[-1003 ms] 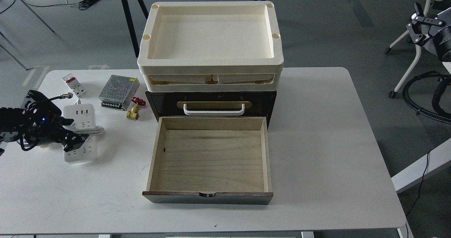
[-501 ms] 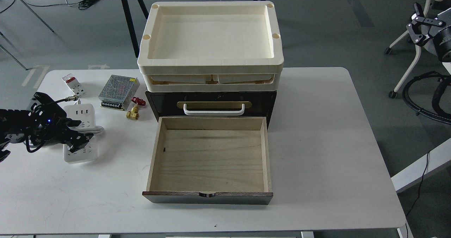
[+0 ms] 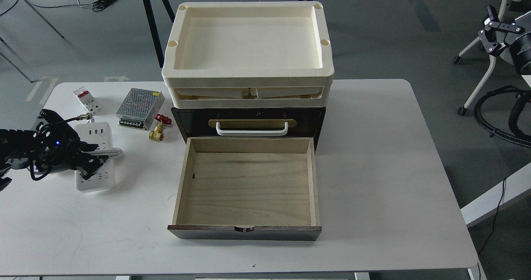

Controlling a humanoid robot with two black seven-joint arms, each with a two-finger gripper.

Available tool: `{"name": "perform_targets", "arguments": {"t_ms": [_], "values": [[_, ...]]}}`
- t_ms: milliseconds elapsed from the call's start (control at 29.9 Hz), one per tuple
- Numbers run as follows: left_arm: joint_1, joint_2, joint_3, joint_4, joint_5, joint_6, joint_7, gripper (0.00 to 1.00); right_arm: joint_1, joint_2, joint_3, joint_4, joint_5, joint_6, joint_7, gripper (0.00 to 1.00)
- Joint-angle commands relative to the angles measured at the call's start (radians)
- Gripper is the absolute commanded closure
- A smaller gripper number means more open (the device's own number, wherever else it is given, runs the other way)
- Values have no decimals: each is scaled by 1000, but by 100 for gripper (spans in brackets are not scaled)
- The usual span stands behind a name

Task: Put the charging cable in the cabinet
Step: 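Close the left gripper on the power strip and its cable, then lift the power strip with the left gripper off the table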

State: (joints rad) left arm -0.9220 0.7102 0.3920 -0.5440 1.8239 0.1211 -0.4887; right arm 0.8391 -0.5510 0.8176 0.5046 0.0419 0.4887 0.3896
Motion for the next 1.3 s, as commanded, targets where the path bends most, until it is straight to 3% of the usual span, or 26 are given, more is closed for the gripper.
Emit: {"name": "perform_targets", "arguments": {"t_ms": [0,568,969,1270], "values": [[0,0,-1,1,0,23,0,73,0,0,0,0,-1,0,0,1],[8,-44,-1,122,-1,101,0,98,0,2,2,0,1,0,0,1],[-58,-15,-4,121,-18,101,0,100,0,2,3,0,1,0,0,1],[-138,116,-19,35,-17,95,0,100,8,0,9,3,1,0,0,1]]}}
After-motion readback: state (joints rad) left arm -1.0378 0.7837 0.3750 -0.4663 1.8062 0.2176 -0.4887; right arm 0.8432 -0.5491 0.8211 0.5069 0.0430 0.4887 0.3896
